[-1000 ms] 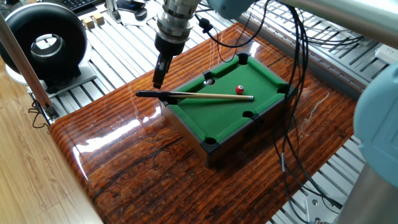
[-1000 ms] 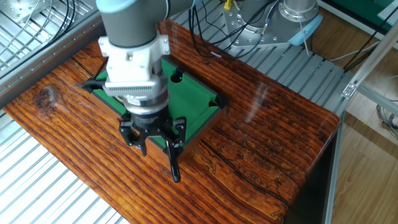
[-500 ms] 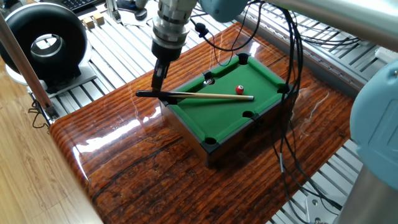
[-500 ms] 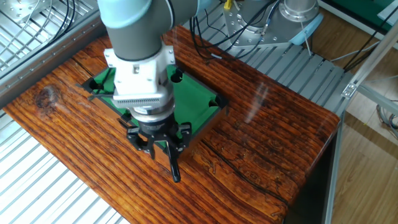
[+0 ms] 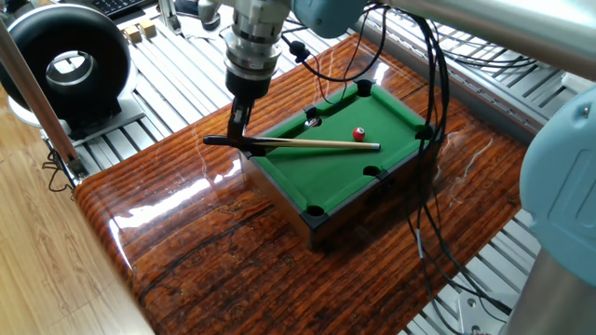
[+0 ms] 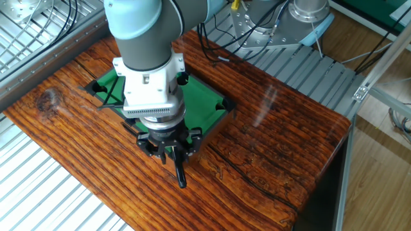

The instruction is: Hit the pool ball

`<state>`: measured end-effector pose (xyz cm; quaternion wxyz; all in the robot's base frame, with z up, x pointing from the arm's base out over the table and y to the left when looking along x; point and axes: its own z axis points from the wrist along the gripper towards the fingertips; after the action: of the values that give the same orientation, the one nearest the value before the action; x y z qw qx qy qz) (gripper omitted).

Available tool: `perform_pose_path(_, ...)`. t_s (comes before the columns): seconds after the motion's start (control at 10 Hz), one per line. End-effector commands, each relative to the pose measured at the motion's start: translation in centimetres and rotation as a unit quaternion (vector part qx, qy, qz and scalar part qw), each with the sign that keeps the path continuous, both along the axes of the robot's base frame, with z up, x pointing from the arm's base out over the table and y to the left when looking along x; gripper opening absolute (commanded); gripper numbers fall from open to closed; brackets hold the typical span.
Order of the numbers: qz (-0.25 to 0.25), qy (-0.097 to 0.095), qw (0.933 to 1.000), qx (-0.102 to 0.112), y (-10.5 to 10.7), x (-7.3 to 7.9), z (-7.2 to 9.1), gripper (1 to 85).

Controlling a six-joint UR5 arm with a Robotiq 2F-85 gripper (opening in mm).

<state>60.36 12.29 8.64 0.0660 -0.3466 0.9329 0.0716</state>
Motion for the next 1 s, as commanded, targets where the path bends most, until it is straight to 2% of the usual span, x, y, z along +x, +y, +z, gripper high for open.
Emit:
perform_pose_path(0.0,-0.001,0.010,0.9998,-0.015,-0.39,-0.41,0.08,50.7)
perform_pose_path(0.3,-0.008,0.014,0.9997,-0.019,0.11,-0.47,0.52,48.7)
perform_pose_path(0.5,-0.009,0.019,0.9992,-0.034,0.04,-0.63,0.77,48.7)
perform_pose_path(0.9,-0.005,0.028,0.9985,-0.047,0.08,-0.35,0.17,48.7)
